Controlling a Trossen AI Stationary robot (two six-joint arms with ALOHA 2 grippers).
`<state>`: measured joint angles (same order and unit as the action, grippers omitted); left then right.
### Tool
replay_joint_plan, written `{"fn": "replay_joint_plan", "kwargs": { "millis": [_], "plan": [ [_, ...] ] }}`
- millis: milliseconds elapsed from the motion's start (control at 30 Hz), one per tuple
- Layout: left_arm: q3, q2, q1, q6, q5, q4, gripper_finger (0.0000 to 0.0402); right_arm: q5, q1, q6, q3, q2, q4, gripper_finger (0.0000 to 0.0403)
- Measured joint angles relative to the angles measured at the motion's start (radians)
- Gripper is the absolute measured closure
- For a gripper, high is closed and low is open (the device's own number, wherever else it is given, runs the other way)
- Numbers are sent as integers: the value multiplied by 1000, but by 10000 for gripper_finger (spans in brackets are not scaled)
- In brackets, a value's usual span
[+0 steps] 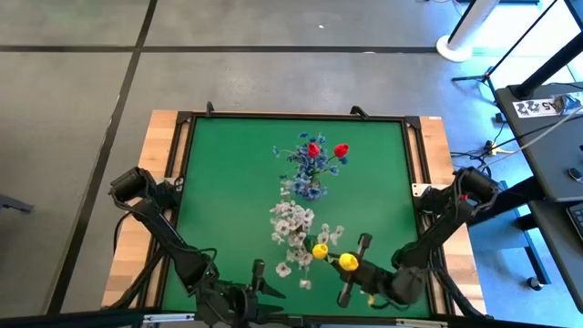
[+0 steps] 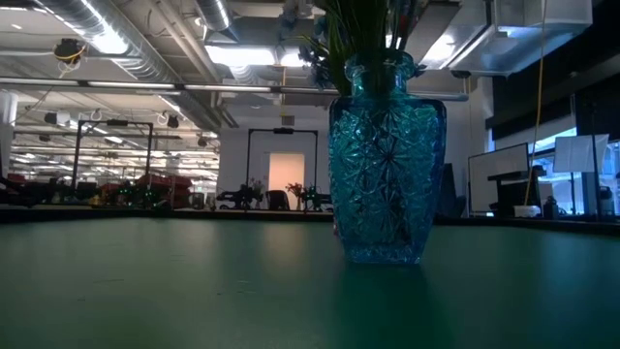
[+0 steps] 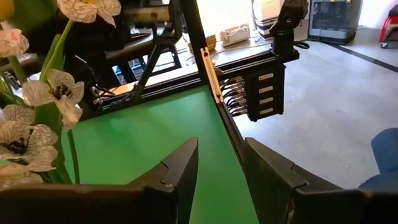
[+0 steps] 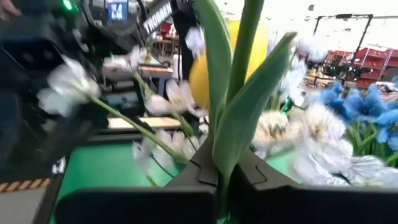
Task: Sort flowers into vase by color
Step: Put the yellow flower into the blue vase
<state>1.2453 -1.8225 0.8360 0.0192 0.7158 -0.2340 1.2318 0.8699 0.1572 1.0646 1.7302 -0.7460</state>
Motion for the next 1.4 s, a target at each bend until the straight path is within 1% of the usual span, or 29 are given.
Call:
{"fn": "replay_joint_plan", "kwargs": {
  "millis": [67,267,367,433,533,633,733,833,933,1067,1267,1400],
  "plan": [
    [0,0,0,2,0,0,278,-29,-29,-70,-2,0,74,396],
    [0,24,12,17,0,12,278,-196,-136,-350,-2,2,304,385],
    [0,73,28,35,1,40,278,-217,-153,-438,-1,2,371,372],
    [0,102,39,55,2,67,278,-219,-153,-464,-1,2,403,357],
    [0,141,55,67,0,93,278,-224,-149,-465,-1,2,418,319],
    [0,160,61,62,2,92,278,-228,-132,-446,6,-11,454,266],
    [0,165,61,59,0,133,278,-223,-103,-391,43,-59,511,212],
    [0,169,56,70,0,225,278,-223,-53,-382,88,-126,626,168],
    [0,169,51,112,0,301,278,-222,5,-429,123,-188,775,140],
    [0,169,28,153,-2,309,278,-218,52,-540,125,-239,916,127],
    [0,169,-23,159,-46,316,278,-252,59,-766,124,-243,1178,125],
    [0,169,-35,159,-54,326,278,-226,59,-929,124,-243,1313,125]
  ]
}}
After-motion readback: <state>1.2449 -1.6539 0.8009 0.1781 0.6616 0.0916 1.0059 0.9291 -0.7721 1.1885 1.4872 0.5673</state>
